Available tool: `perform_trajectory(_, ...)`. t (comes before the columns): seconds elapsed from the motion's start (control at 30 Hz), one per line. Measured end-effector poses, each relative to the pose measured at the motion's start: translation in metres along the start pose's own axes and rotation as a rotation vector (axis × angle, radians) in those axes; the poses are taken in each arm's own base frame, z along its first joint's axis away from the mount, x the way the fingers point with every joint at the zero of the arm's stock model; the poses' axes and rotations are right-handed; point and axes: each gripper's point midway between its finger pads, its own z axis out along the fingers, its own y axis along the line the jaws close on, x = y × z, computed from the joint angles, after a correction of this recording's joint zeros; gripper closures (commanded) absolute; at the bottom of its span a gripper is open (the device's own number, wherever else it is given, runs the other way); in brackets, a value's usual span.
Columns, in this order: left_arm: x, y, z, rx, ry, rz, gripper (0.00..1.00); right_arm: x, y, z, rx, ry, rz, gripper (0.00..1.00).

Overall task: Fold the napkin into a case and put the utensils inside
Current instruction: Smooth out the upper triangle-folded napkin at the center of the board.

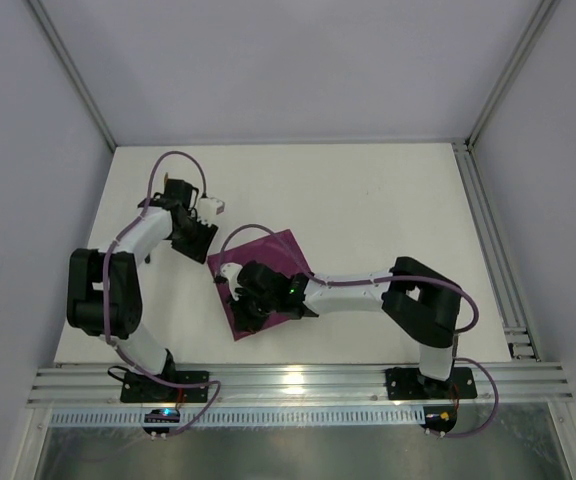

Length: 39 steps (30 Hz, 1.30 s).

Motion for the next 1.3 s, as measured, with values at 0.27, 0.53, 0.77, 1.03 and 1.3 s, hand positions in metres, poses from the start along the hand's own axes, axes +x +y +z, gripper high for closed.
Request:
perform_trajectory(0.27,0.003,-0.006,0.011,0.04,0.024,-0.026,0.52,0.028,-0.01,0.021,0.015,0.074,0.078,0.96)
perform_trajectory(0.53,0.0,-0.016,0.014,0.07,0.019,-0.017,0.46,0.026,-0.008,0.021,0.008,0.071,0.086,0.96)
perform_trajectory(0.77,-0.002,-0.02,0.014,0.092,0.01,-0.018,0.44,0.01,-0.004,0.007,0.023,0.039,0.08,0.79)
perform_trajectory(1.03,-0.006,-0.02,0.015,0.088,-0.003,-0.032,0.44,-0.039,-0.032,-0.067,0.16,-0.15,0.235,0.73)
perform_trajectory(1.3,-0.004,-0.024,0.029,0.087,0.029,-0.01,0.6,0.053,-0.112,-0.109,0.462,-0.081,0.528,0.82)
